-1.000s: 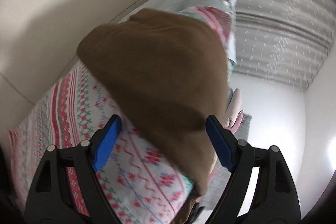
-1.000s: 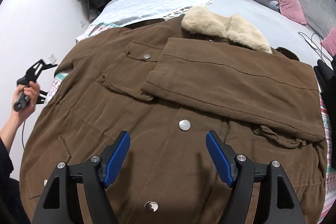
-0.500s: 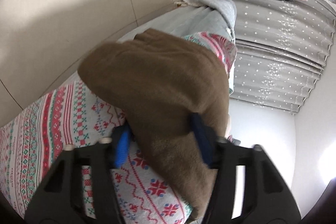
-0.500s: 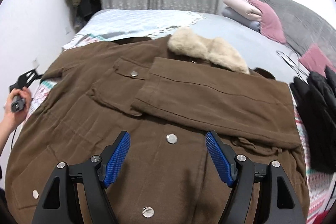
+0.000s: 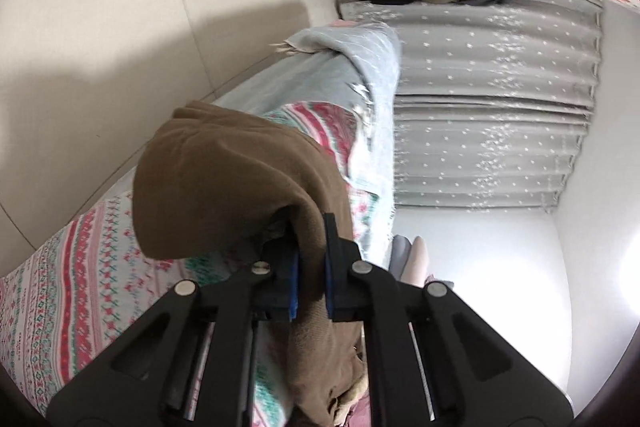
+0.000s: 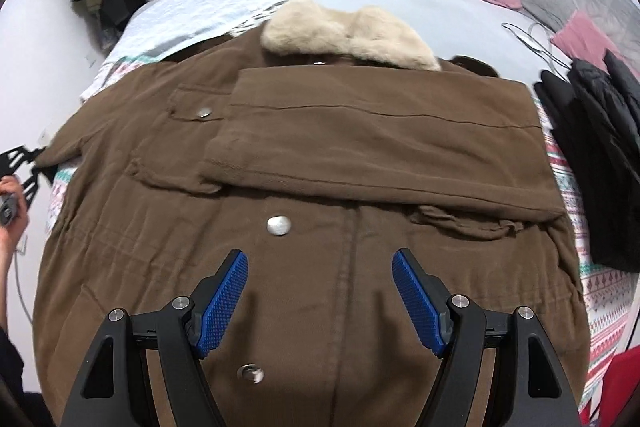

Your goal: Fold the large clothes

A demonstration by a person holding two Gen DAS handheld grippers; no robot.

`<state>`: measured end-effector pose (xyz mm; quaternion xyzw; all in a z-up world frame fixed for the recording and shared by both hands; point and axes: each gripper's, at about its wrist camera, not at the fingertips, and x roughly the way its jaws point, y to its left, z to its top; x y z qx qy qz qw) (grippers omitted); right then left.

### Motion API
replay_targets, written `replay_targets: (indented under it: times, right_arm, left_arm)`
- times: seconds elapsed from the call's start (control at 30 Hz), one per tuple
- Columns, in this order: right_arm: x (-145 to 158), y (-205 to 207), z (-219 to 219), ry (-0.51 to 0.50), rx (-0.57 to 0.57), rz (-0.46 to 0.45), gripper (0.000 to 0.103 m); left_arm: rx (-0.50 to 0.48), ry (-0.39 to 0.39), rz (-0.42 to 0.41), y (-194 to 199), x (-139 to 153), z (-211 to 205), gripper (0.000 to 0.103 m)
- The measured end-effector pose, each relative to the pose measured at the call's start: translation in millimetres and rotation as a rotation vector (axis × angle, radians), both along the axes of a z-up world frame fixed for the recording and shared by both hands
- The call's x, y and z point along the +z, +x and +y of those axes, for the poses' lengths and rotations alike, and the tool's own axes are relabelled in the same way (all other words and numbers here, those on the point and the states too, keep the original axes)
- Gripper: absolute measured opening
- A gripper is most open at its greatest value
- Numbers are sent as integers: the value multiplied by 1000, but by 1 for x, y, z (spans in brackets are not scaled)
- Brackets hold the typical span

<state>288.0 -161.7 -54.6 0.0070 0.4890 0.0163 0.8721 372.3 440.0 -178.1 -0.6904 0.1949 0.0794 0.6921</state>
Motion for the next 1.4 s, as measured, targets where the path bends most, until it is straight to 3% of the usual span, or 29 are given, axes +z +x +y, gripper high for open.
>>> replay_targets:
  times: [0.07, 0.13, 0.2, 0.3, 0.33, 0.63, 0.73, 0.77, 0.8, 0.9, 1.0, 1.2, 1.4]
  right_arm:
    - [-2, 1, -6, 10, -9, 8, 76]
    - [-2, 2, -8, 11, -12, 9, 76]
    - [-2, 2, -9, 21, -6, 11, 76]
    - [-2, 2, -7, 25, 6, 8, 76]
    - [-3, 2, -5, 23, 12, 8, 76]
    - [-13, 3, 11, 13, 65, 18, 76]
    - [-9, 0, 15, 12, 81, -11, 76]
    - [-5, -2, 16, 3, 84, -31, 76]
    - [-1, -3, 17, -7, 82, -50, 76]
    - [14, -8, 12, -32, 53, -105, 76]
    - [19, -5, 0, -8, 17, -98, 76]
    - [25, 3, -37, 97, -76, -39, 76]
    - [36, 3, -63, 203, -93, 1, 76]
  left_arm:
    - [-3, -47, 35, -1, -10, 2, 13]
    - [2, -127, 70, -5, -31, 4, 24]
    - [20, -193, 76, -11, -50, 6, 49]
    - [64, -281, 73, -21, -74, 10, 70]
    - [71, -292, 71, -22, -79, 10, 73]
    - [8, -271, 79, -9, -95, -1, 74]
    - [8, -231, 77, -9, -88, -2, 38]
    - [10, -207, 68, -9, -81, -1, 22]
    - [14, -192, 63, -7, -76, 0, 14]
    - [81, -154, 26, -13, -49, 2, 11]
    - [101, -33, -55, -14, 6, 1, 10]
    - [-27, 249, -208, 2, 120, -49, 9]
    - [-193, 457, -321, 11, 196, -129, 9]
